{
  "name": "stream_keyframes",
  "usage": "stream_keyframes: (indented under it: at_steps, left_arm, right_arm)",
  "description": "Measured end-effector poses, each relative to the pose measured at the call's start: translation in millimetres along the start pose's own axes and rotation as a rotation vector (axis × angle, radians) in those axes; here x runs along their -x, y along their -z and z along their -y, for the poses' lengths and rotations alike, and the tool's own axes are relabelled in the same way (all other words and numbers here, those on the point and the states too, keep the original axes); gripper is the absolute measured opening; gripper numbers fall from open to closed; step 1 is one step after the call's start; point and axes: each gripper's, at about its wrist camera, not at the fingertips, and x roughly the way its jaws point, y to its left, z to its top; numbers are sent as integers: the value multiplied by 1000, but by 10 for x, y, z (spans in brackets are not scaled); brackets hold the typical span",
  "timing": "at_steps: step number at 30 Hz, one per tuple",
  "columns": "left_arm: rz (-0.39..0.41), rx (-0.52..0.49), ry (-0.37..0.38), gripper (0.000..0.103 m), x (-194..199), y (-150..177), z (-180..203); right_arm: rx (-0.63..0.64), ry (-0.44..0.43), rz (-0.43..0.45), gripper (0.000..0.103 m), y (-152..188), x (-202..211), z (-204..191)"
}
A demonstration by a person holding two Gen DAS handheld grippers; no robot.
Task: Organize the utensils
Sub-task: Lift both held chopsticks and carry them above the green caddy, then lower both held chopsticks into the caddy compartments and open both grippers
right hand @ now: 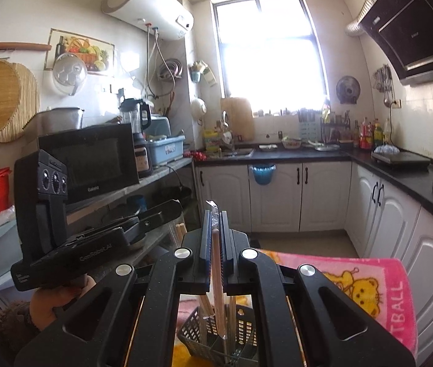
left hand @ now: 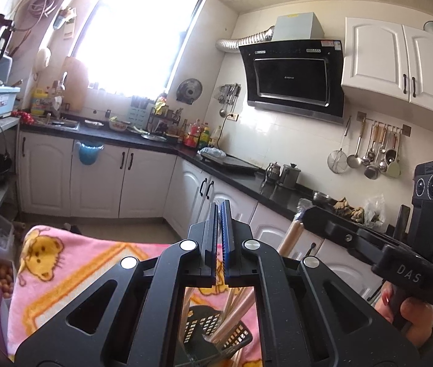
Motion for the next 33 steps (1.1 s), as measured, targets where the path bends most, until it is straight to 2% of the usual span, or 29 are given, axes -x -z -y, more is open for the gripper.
stream_keyframes:
  at_steps: [17,33]
  left_arm:
    - [-118,14,-38,1,-225,568,-158]
    - [-173,21,-110,1,-300,826,-303]
  right_arm:
    - [-73,12,-113,5,537,-480,249]
    - [-107,8,-172,5,869,-630,284]
